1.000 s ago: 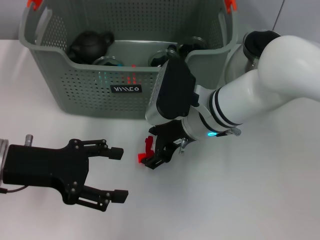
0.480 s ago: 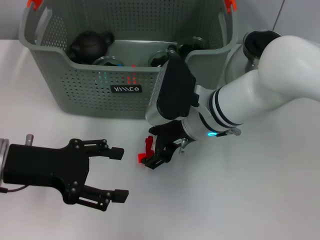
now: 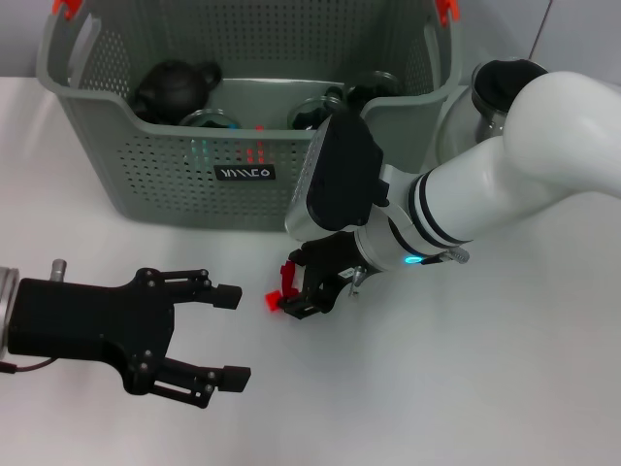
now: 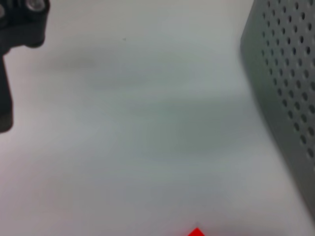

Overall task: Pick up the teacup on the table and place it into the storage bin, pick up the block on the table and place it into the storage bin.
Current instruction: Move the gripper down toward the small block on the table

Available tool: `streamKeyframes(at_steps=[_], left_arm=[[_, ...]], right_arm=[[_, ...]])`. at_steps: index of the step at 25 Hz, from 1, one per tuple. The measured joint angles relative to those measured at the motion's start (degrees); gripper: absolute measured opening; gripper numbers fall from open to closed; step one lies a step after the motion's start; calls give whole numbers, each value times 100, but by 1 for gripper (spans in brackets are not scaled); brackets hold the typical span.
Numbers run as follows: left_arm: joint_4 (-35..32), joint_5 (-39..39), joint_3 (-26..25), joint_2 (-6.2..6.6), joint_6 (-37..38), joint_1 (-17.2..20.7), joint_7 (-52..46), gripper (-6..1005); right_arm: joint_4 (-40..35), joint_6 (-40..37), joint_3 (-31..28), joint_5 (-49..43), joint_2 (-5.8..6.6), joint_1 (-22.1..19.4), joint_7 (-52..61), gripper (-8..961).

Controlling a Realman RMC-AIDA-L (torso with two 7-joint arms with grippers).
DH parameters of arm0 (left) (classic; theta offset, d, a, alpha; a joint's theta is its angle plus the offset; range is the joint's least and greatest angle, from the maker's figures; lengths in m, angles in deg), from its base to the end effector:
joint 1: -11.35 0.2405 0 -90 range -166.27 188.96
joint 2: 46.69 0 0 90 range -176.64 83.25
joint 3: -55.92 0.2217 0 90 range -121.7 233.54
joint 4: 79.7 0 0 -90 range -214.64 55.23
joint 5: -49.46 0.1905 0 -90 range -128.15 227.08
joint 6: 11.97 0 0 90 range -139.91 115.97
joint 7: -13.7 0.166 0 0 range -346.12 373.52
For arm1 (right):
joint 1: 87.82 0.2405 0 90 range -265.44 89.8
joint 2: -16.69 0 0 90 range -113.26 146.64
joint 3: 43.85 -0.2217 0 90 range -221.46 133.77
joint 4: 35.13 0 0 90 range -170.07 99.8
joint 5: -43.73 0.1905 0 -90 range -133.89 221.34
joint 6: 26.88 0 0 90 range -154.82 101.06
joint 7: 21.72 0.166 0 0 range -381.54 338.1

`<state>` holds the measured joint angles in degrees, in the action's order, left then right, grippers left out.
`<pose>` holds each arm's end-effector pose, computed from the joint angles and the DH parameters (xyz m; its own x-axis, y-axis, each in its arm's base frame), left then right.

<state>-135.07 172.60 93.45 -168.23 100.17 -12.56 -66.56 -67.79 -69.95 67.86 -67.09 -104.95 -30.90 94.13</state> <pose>-0.2120 0.2440 0.0223 0.8706 0.2749 0.4080 0.2911 -0.9564 0.0232 0.1210 0.3425 -0.1510 0.9746 -0.1301 0.1825 -0.0864 -0.9694 -0.2296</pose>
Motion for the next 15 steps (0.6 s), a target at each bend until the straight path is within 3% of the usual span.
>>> streamKeyframes(at_steps=[6,15], left_arm=[[2,0,16,4,0,-13,-3,934],[53,0,2,35,0,-37,-3,933]], right_arm=[[7,16,0,45,0,0,-2,613],[-9,59,-61,70,39,-25,42,574]])
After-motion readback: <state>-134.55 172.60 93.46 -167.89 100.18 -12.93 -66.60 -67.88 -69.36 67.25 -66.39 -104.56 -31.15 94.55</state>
